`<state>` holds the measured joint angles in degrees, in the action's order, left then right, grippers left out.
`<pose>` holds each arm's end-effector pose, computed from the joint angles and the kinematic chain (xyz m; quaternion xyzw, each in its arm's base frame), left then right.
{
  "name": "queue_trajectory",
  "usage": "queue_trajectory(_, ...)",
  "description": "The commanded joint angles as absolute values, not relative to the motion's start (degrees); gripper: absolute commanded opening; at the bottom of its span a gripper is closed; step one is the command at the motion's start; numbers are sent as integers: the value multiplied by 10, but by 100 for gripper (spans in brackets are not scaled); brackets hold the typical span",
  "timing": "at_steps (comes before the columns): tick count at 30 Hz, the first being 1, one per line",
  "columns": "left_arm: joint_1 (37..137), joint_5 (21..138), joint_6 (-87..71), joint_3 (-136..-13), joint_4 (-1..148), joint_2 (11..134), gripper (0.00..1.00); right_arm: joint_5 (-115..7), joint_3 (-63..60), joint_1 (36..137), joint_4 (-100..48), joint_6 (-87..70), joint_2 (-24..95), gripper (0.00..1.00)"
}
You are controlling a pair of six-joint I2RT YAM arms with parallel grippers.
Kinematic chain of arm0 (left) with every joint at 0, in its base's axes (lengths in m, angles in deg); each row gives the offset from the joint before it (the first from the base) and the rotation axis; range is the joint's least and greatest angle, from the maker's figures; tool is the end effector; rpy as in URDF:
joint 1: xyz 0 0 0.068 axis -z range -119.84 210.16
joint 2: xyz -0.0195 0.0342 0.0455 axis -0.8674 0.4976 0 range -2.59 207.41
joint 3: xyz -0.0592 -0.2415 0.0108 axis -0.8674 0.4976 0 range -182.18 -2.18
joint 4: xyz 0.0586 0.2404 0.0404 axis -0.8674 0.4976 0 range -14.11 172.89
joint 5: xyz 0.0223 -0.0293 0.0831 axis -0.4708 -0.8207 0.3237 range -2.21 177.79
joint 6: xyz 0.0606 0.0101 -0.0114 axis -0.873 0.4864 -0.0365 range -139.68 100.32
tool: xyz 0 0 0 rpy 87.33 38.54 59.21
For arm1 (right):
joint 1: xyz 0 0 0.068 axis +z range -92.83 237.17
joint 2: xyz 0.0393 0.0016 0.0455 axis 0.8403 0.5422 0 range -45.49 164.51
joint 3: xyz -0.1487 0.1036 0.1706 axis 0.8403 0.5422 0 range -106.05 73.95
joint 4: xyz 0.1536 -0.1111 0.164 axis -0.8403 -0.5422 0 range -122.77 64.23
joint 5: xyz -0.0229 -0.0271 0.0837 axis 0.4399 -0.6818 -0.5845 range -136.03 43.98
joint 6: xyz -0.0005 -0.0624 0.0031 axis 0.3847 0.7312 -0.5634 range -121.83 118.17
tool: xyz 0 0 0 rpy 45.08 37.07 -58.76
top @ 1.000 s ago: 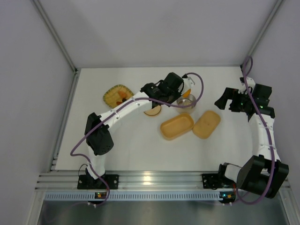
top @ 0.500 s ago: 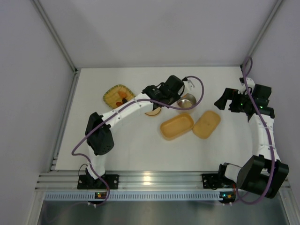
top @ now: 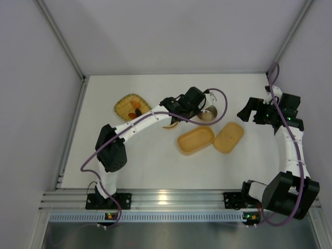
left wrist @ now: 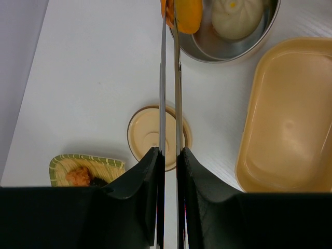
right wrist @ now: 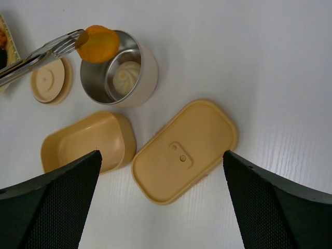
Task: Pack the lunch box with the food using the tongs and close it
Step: Place the fake food in the packing box.
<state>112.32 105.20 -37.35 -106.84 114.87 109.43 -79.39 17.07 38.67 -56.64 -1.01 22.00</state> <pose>0.2758 -0.3319 0.2784 0.4792 0.7846 0.0253 0.3926 0.2493 -0.0558 0.2752 0.0177 0.8811 0.1920 0.4319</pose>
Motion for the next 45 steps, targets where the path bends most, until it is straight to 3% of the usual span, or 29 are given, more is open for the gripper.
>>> queue_trajectory(1,1132,1071,-382,-1068,1111,1096,11,-806,165,380,-533,-14,216,99)
queue_trajectory(7,1137,1084,-390,-1064,1105,1100,13,-806,166,380,-532,-14,217,99)
queue_trajectory(18,1141,1079,-391,-1056,1105,1089,44,-807,166,380,-530,-14,218,99)
queue_trajectory(45,1107,1032,-347,-1076,1124,1088,42,-804,168,379,-534,-14,215,99)
